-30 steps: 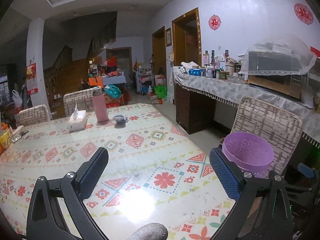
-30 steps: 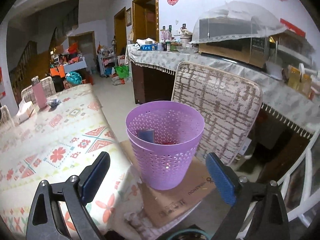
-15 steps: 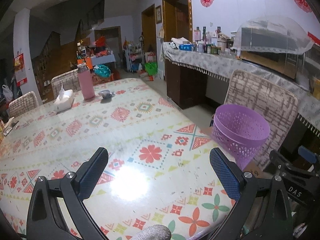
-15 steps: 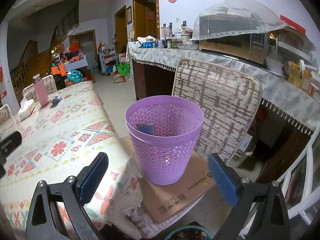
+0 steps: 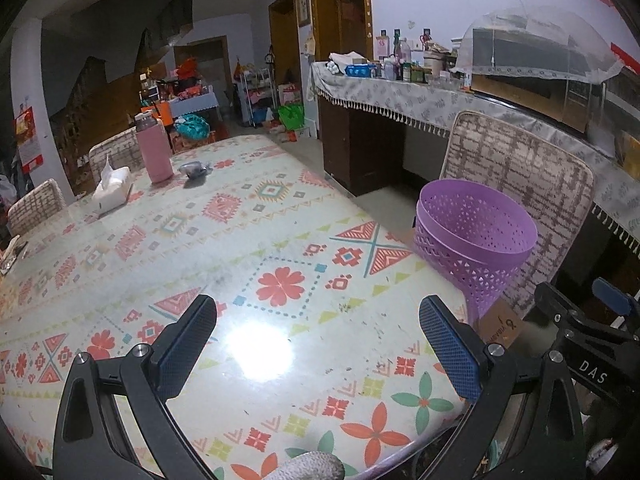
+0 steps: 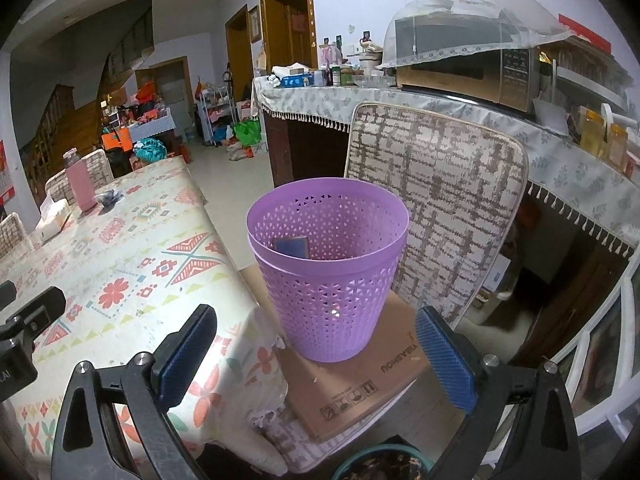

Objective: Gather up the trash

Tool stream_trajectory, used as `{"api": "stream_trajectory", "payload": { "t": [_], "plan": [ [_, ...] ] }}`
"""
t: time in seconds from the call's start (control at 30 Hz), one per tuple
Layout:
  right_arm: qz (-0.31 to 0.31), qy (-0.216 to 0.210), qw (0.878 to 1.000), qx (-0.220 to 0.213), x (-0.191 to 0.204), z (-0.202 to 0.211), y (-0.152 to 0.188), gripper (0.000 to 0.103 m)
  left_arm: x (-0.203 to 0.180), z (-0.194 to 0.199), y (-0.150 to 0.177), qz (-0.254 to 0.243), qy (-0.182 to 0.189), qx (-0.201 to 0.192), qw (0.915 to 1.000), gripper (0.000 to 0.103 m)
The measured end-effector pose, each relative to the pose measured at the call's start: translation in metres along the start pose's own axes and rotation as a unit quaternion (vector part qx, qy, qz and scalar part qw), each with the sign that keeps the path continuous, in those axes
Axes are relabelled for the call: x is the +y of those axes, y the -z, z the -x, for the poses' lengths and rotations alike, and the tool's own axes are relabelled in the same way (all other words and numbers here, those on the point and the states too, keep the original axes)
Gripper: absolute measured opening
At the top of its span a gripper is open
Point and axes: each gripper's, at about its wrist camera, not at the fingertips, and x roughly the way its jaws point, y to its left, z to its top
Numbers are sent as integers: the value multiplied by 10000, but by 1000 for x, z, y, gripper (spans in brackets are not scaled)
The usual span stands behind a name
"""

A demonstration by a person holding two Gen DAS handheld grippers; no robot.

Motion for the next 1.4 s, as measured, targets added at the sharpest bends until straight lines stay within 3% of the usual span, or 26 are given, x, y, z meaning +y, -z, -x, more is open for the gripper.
{"api": "stream_trajectory", "payload": {
  "t": [1.4],
  "plan": [
    [-465, -175, 9982, 344, -38, -36, 9, 101, -45, -46, 5, -411, 222, 657, 9967, 101]
  ]
}}
